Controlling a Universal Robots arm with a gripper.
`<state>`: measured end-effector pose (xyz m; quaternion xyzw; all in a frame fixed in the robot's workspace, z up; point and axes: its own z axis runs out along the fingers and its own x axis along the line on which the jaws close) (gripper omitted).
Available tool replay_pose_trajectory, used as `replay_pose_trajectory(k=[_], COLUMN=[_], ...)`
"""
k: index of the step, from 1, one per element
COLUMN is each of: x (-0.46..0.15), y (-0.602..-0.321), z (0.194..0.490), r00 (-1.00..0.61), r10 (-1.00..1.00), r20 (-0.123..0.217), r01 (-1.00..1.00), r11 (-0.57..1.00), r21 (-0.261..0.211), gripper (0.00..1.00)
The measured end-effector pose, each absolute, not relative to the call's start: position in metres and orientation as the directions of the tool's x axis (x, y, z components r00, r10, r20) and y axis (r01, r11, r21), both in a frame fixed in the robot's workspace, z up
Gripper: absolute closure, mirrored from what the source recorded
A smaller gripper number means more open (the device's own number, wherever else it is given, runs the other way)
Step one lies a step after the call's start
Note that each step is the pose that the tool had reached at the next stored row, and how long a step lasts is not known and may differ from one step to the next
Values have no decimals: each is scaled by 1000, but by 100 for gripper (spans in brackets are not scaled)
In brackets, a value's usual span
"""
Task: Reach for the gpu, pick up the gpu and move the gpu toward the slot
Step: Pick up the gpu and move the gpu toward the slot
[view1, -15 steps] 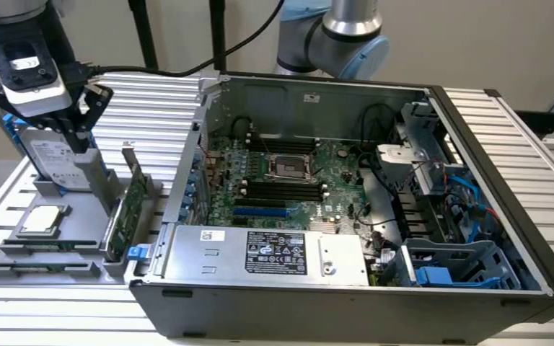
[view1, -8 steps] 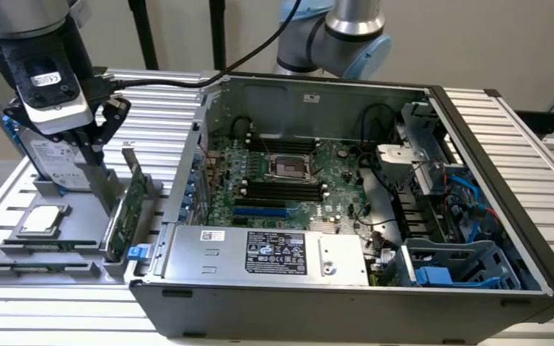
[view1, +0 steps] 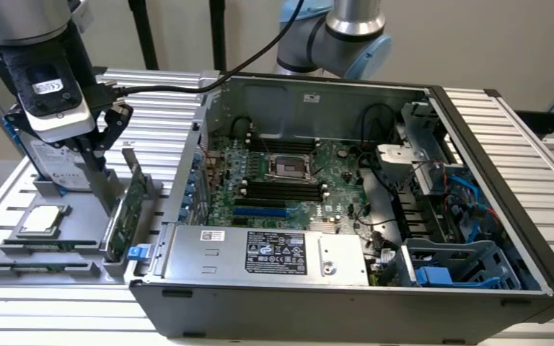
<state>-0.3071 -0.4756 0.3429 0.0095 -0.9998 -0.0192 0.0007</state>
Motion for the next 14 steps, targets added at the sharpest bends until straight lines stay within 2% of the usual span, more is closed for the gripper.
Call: replay_pose_trajectory(k=[11, 12, 13, 14], x=[-307, -307, -307, -307], y=[-476, -476, -476, -476], z=[343, 343, 343, 343], r00=[-1000, -1000, -1000, -1000], r10=[-19, -19, -19, -19], r20=[1, 1, 1, 1], r01=[-19, -19, -19, -19], r11=[999, 999, 999, 999], r21=[38, 38, 38, 38], gripper=[89, 88, 82, 82])
